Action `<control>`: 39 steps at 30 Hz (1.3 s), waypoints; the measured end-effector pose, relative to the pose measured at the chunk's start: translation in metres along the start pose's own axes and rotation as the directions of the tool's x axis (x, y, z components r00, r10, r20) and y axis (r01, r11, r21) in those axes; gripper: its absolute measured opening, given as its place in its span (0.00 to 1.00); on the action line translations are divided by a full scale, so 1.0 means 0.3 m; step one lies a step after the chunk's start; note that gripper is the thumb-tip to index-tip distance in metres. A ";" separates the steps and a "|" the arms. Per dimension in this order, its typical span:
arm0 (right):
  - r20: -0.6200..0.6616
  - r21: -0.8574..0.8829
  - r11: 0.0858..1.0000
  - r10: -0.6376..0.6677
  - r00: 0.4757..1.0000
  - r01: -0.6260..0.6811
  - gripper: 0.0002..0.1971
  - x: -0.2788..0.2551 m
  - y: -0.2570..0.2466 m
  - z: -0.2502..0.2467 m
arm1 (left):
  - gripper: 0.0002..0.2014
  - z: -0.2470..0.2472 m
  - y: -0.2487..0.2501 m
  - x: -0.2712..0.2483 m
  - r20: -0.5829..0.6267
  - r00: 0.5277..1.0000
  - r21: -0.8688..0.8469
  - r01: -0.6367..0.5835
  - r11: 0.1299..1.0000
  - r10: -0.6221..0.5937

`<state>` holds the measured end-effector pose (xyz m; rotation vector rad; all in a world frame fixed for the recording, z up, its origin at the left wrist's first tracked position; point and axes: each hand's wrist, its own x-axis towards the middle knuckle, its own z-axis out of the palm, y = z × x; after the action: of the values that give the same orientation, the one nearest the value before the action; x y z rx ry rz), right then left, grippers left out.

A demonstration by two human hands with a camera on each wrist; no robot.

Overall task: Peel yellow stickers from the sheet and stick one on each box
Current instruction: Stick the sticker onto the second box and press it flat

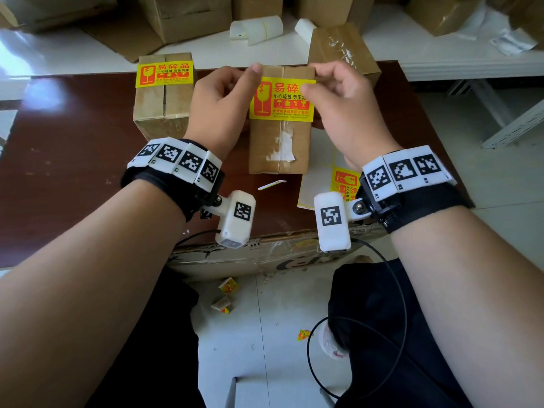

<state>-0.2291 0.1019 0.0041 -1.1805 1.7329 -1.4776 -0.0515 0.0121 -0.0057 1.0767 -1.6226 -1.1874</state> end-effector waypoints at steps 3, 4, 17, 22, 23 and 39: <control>-0.014 -0.062 0.997 -0.044 0.999 0.043 0.25 -0.013 0.006 0.005 | 0.18 0.012 -0.011 -0.013 -0.024 0.997 0.021 -0.074 0.997 0.074; -0.015 -0.069 0.996 -0.054 0.998 0.053 0.25 -0.012 0.011 0.005 | 0.17 0.013 -0.014 -0.013 -0.025 0.996 0.016 -0.084 0.996 0.084; -0.039 -0.018 0.999 -0.037 0.999 0.037 0.10 -0.013 -0.005 0.004 | 0.20 0.012 -0.024 0.002 -0.038 0.997 0.002 -0.068 0.998 0.068; -0.017 -0.107 0.991 -0.086 0.996 0.083 0.17 -0.021 -0.002 0.006 | 0.15 0.019 -0.018 -0.015 -0.022 0.996 0.013 -0.088 0.996 0.088; -0.021 -0.091 0.993 -0.073 0.997 0.070 0.17 -0.013 0.001 0.007 | 0.15 0.017 -0.021 -0.014 -0.016 0.995 0.017 -0.094 0.995 0.094; -0.034 -0.126 0.988 -0.089 0.995 0.084 0.15 -0.004 0.009 -0.006 | 0.20 0.003 -0.033 0.007 -0.048 0.996 0.021 -0.071 0.997 0.072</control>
<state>-0.2309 0.1038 0.0019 -1.3139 1.8444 -1.4695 -0.0512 0.0083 -0.0153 1.0438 -1.6247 -1.0929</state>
